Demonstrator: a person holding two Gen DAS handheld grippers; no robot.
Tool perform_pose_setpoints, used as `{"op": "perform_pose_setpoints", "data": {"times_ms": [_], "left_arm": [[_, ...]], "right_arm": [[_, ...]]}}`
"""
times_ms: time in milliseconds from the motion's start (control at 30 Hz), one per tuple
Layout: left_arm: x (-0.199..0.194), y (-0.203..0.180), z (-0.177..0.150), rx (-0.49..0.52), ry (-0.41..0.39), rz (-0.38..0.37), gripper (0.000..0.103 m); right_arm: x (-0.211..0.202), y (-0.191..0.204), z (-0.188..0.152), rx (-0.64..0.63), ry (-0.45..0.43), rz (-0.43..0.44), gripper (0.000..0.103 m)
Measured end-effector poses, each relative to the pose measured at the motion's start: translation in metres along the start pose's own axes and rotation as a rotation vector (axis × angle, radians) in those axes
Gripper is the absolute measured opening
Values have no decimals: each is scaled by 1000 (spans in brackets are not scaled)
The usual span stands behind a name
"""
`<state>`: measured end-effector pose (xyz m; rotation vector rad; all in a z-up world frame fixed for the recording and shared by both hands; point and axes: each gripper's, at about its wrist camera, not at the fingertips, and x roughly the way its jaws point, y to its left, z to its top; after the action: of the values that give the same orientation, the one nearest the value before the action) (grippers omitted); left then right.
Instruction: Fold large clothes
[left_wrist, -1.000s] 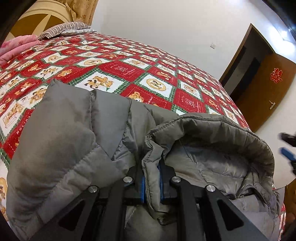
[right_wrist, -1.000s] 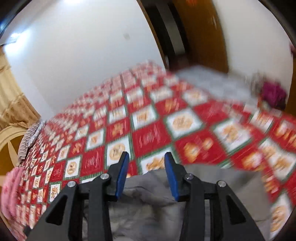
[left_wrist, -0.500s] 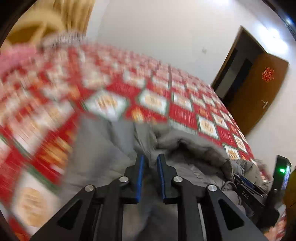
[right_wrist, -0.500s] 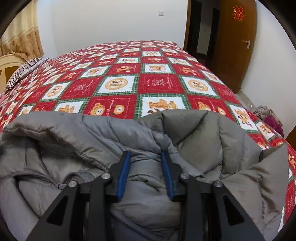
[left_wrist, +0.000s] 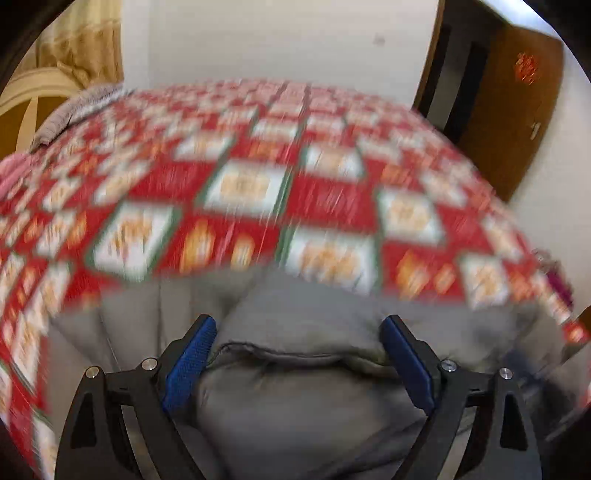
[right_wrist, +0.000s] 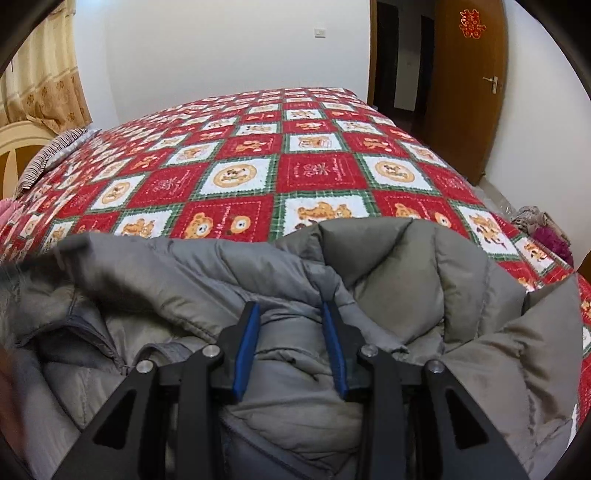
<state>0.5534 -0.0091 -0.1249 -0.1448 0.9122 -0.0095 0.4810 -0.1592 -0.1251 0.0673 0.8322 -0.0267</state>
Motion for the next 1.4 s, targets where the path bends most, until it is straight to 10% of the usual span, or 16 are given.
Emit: {"op": "perform_pose_setpoints", "data": {"times_ms": [400,600,933,1100,1400], "left_arm": [[2,-7,-22,56,-33,35,92],[6,-11,-20,83,-25,54,92],[6,-15,-19,79,-34,54,93],[6,-18,-19,83,-34,58,93],[8,-20,-18,97,-28,84,96]], "right_arm": [[-48,27,31,-4,-97,94,45],[25,58,28,-72,121,88,41],[30,34,20,27,74,224,37],[11,4,14,83,74,42,0],[26,28,13,-88,62,-93,0]]}}
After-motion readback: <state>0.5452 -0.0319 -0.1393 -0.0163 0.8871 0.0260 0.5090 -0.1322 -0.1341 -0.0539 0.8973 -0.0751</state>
